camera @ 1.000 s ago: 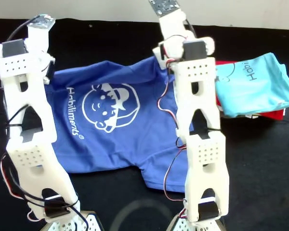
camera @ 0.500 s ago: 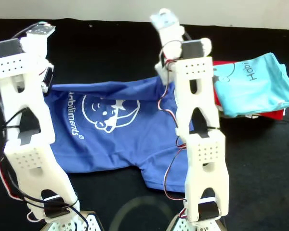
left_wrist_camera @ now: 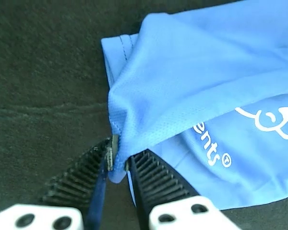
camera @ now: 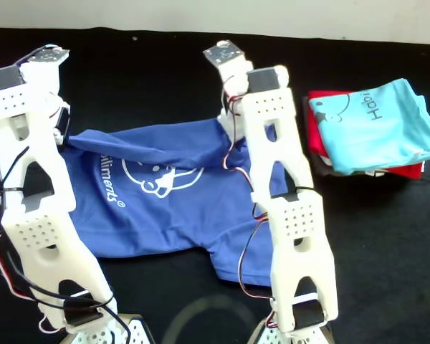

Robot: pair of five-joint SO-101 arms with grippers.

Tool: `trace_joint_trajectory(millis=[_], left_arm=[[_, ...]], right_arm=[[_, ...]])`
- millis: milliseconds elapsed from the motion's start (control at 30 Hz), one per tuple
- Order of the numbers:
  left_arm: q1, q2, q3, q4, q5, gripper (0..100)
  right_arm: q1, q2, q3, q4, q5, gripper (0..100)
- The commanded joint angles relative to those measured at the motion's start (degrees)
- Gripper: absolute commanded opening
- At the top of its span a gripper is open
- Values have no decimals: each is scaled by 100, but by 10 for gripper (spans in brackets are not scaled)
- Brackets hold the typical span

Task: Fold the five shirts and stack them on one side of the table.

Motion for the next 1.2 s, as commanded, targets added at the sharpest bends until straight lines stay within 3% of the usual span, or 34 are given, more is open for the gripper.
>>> trace_joint_trajectory(millis=[0,133,367,467,767,1033,1167], left_arm=[[-66,-40,-22,-158,-53,10],[-101,-40,-22,-378,-53,10],[-57,-40,-22,-396,-53,10],[-57,-40,-22,-396,-53,10],[-101,-66,-22,-396,-53,10],[-145,-84,-22,-396,-53,10],[-145,-84,-31,-396,-53,10]], right_arm=[[-40,-374,-40,66,-18,219],[4,-1103,-31,66,-211,199],[-84,-848,4,-505,-2127,195],[-312,-382,-4,-277,-2549,195],[-681,-40,840,84,-2558,192],[-673,-1886,3204,57,-2532,10],[-716,-2862,3890,48,-2145,8]])
